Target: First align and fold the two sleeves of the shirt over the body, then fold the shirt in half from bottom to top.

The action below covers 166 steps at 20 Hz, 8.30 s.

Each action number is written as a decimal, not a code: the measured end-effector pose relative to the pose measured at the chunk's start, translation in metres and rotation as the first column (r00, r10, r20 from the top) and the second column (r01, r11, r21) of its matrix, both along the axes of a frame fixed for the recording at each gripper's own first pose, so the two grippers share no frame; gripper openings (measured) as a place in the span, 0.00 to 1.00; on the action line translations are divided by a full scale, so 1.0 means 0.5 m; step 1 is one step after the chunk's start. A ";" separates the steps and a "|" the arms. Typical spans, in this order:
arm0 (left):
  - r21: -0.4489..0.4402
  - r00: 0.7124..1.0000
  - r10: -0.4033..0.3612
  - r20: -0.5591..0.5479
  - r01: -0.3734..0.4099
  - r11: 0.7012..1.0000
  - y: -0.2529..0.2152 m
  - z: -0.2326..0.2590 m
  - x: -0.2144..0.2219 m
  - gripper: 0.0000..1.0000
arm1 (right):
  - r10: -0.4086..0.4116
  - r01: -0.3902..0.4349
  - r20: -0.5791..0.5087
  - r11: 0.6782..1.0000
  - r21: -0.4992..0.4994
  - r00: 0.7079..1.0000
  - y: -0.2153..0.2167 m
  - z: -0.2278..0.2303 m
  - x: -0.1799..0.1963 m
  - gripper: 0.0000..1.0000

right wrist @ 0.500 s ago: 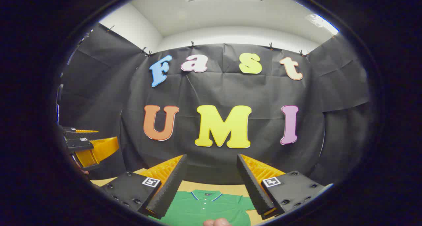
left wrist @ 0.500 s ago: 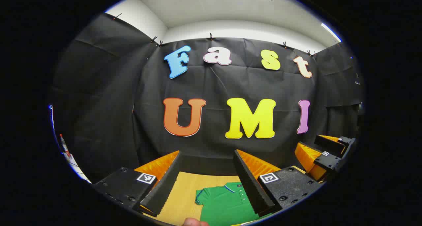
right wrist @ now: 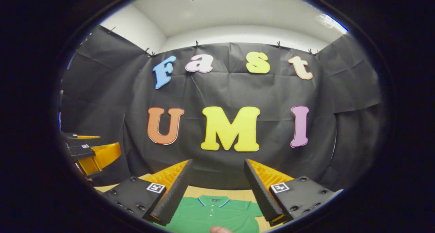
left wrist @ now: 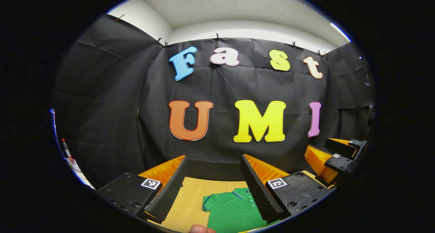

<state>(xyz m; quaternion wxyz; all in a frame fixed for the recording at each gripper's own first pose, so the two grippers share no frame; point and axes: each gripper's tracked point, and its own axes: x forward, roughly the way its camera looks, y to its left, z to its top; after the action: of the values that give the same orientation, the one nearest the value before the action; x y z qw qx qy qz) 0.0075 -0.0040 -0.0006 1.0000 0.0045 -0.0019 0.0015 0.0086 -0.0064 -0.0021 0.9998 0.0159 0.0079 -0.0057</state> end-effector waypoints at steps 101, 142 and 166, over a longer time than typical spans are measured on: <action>0.104 0.919 0.257 -0.300 -0.236 0.966 0.071 -0.230 -0.046 1.00 | 0.407 0.176 -0.815 0.842 0.509 0.413 -0.132 -0.774 0.389 0.26; -0.235 0.243 -0.258 -0.935 0.122 0.964 0.115 -0.856 0.320 0.89 | 0.379 0.077 -0.741 0.863 0.499 0.553 -0.189 -0.420 -0.213 0.86; -0.239 0.328 -0.264 -0.907 0.116 0.964 0.044 -0.772 0.372 0.04 | 0.097 0.109 -0.763 0.971 0.214 0.639 -0.336 -0.433 -0.186 0.86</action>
<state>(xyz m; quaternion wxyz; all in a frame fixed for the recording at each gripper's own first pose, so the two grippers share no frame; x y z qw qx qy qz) 0.1937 0.0179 -0.3865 0.8137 -0.0612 0.5659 -0.1181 -0.0845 -0.1744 -0.2185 0.8917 0.1327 0.4324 -0.0141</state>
